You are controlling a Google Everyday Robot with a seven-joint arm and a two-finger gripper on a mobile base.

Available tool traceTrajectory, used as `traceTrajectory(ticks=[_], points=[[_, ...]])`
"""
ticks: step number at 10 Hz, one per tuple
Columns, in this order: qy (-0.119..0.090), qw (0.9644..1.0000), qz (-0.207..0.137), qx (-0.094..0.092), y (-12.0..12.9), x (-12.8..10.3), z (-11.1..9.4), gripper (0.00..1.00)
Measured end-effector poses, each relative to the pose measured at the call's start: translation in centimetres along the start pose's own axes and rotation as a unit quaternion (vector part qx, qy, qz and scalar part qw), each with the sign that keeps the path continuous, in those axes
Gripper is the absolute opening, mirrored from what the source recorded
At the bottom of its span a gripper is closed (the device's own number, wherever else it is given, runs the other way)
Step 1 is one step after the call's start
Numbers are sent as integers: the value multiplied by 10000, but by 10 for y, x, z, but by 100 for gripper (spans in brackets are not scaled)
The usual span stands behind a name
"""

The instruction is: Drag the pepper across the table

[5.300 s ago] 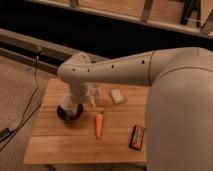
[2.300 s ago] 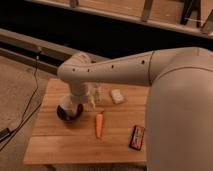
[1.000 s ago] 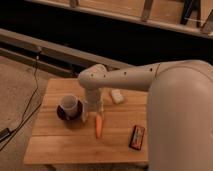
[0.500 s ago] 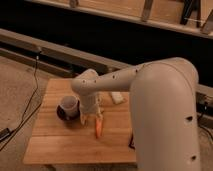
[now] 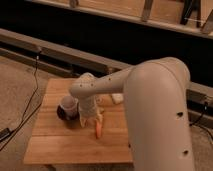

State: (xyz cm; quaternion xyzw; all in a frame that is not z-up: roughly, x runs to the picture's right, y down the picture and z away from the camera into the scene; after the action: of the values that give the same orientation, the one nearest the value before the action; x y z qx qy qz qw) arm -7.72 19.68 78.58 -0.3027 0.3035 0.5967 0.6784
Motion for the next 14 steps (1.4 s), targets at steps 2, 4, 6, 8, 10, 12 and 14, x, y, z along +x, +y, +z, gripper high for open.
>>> traceTrajectory(ticks=[2,4,6,8,10,12,14], points=[[9,10000,65,-26,-1,9,5,65],[-23,9998,171,-98,-5,16,10,65],[0,9994,286,-175,-11,23,18,65],[55,9991,344,-261,-13,27,27,65],[103,9987,385,-319,-14,28,36,65],[165,9985,393,-347,-15,27,47,65],[225,9982,418,-364,-18,24,56,65]])
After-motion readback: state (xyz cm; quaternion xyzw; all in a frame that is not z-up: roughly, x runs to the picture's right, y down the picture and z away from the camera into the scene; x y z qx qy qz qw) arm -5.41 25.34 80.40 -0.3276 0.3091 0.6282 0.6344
